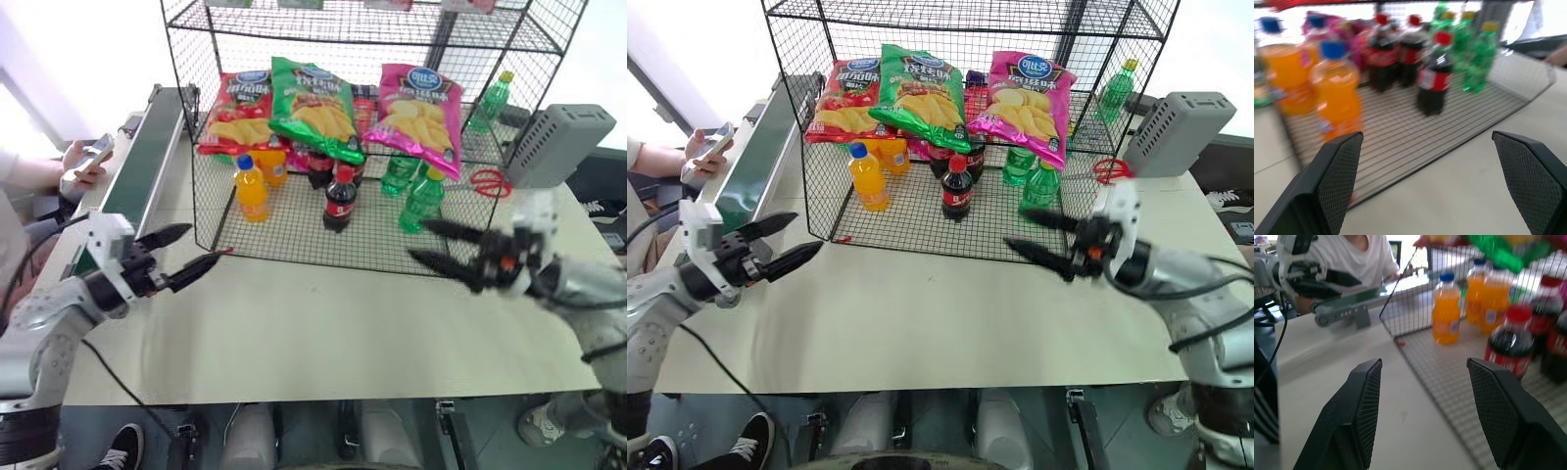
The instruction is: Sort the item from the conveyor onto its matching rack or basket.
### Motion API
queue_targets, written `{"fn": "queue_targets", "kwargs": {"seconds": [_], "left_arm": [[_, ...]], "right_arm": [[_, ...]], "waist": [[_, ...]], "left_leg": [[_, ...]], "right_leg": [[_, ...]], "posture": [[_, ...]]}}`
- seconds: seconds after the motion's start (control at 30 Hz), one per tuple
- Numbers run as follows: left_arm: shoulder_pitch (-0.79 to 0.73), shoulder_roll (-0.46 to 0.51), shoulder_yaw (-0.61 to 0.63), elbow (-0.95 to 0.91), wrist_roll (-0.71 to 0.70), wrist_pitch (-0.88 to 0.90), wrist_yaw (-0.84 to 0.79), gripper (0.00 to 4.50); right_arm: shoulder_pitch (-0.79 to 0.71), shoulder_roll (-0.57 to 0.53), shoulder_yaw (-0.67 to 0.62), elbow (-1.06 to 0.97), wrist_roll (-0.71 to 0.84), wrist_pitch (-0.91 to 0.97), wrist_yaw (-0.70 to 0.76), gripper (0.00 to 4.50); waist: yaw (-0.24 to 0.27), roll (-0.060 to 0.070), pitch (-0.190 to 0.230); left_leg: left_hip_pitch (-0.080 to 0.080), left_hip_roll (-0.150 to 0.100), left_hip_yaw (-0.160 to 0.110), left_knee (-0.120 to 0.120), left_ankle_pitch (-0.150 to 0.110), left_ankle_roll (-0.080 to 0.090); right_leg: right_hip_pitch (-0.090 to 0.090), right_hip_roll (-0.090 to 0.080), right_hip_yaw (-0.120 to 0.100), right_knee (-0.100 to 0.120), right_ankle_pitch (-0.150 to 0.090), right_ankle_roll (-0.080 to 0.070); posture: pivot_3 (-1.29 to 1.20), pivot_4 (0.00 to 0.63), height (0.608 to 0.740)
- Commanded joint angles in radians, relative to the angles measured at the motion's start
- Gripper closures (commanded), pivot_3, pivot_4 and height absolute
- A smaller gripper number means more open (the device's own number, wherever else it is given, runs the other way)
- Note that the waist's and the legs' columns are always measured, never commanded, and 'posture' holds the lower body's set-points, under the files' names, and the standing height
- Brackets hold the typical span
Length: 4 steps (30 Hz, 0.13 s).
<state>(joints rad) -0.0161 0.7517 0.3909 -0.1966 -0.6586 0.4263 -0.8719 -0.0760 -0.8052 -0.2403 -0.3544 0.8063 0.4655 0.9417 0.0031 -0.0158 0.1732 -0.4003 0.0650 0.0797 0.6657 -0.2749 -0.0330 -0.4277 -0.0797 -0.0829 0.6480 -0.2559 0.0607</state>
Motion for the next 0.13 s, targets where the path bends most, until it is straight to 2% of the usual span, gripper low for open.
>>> {"fn": "queue_targets", "kwargs": {"seconds": [0.03,0.13], "left_arm": [[0.039,0.019,0.069,-0.004,0.015,-0.026,-0.004,0.0],[0.072,0.03,0.076,-0.003,0.024,-0.029,-0.029,0.0]], "right_arm": [[0.002,-0.02,-0.036,0.018,-0.043,-0.037,0.036,1.65],[-0.002,-0.012,-0.023,0.042,-0.086,-0.07,0.061,1.65]], "waist": [[0.0,0.0,0.0],[0.003,0.0,0.0]], "left_leg": [[0.0,0.0,0.0,0.0,0.0,0.0],[0.001,0.0,0.0,0.0,0.0,0.0]], "right_leg": [[0.0,0.0,0.0,0.0,0.0,-0.001],[0.001,0.0,0.0,0.0,0.0,-0.001]], "posture": [[0.0,0.15,0.74],[0.0,0.15,0.74]]}}
